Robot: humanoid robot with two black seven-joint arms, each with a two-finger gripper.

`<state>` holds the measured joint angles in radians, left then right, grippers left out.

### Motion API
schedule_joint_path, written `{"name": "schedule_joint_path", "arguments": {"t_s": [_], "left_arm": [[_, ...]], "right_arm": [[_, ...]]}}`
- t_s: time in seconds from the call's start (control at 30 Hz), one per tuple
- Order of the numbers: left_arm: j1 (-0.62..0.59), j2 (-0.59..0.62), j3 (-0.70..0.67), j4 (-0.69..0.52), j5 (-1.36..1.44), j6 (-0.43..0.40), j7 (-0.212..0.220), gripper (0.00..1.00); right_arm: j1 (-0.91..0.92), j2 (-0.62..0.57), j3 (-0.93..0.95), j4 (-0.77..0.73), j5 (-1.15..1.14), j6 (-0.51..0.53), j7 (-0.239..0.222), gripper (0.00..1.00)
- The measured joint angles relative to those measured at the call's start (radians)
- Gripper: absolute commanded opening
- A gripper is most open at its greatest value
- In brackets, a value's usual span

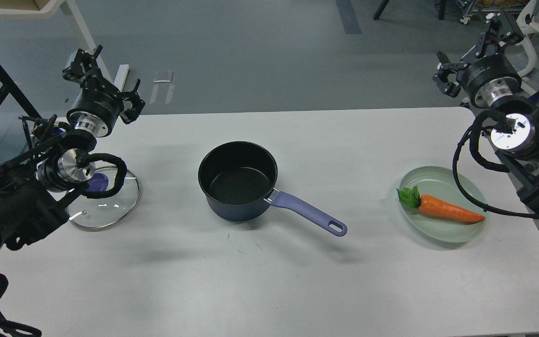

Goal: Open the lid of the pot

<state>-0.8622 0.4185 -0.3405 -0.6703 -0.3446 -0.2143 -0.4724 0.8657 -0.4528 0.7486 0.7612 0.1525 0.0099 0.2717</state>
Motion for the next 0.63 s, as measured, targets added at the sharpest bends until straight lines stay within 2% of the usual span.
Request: {"name": "schedule_joint_path", "arguments": {"t_s": [0.13, 0.27, 0.63], "left_arm": [[0.019, -0.001, 0.000, 0.000, 0.005, -0.002, 0.000, 0.99], [0.034, 0.009, 0.000, 0.000, 0.007, -0.002, 0.000, 0.99], [0.037, 0.025, -0.001, 0.061, 0.006, -0.038, 0.005, 0.99]], "right_arm": [[-0.060, 0.030, 0.132, -0.020, 0.009, 0.065, -0.005, 0.99], [-0.102, 0.055, 0.181, -0.026, 0.011, 0.142, -0.007, 0.99], [-0.128, 0.075, 0.184, -0.047, 0.042, 0.159, 0.001, 1.00]]}}
